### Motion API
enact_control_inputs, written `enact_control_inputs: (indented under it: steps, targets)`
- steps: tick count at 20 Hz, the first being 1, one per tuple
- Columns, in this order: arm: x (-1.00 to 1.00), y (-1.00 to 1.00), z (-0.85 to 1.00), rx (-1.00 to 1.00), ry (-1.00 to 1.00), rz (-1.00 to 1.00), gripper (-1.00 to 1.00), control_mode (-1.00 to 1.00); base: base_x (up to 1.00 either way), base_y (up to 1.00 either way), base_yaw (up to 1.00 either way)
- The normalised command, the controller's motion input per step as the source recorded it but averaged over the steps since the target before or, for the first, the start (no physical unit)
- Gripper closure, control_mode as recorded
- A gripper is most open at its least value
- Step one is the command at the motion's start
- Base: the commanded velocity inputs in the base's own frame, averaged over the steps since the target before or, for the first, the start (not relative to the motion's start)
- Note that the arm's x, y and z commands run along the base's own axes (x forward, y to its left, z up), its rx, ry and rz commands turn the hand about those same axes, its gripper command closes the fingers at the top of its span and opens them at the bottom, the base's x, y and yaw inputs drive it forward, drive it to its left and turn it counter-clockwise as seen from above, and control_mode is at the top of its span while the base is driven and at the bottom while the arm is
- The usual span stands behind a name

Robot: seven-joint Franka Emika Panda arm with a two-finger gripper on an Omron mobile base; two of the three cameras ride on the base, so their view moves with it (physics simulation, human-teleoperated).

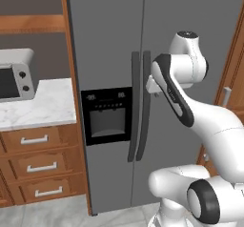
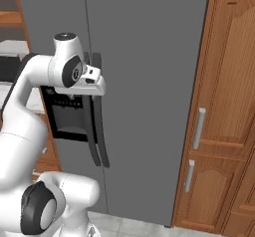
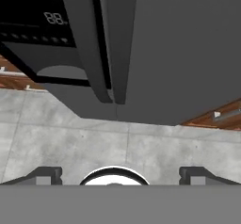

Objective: Open the fridge, remove the banana, corn, and chicken drumstick, and place them on any counter.

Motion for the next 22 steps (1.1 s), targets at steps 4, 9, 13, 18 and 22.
enact_control_inputs:
  steps: [4,9,13,18,22]
  targets:
    - [0.0,0.0,0.0,0.0,0.0,0.0,-1.0,1.0,-0.64,0.0,0.0]
    - [0.0,0.0,0.0,0.0,0.0,0.0,-1.0,1.0,-0.23,0.0,0.0]
    - [0.0,0.0,0.0,0.0,0.0,0.0,-1.0,1.0,0.0,0.0,0.0]
    - [0.0,0.0,0.0,0.0,0.0,0.0,-1.0,1.0,0.0,0.0,0.0]
    - [0.0,0.0,0.0,0.0,0.0,0.0,-1.0,1.0,-0.02,0.0,0.0]
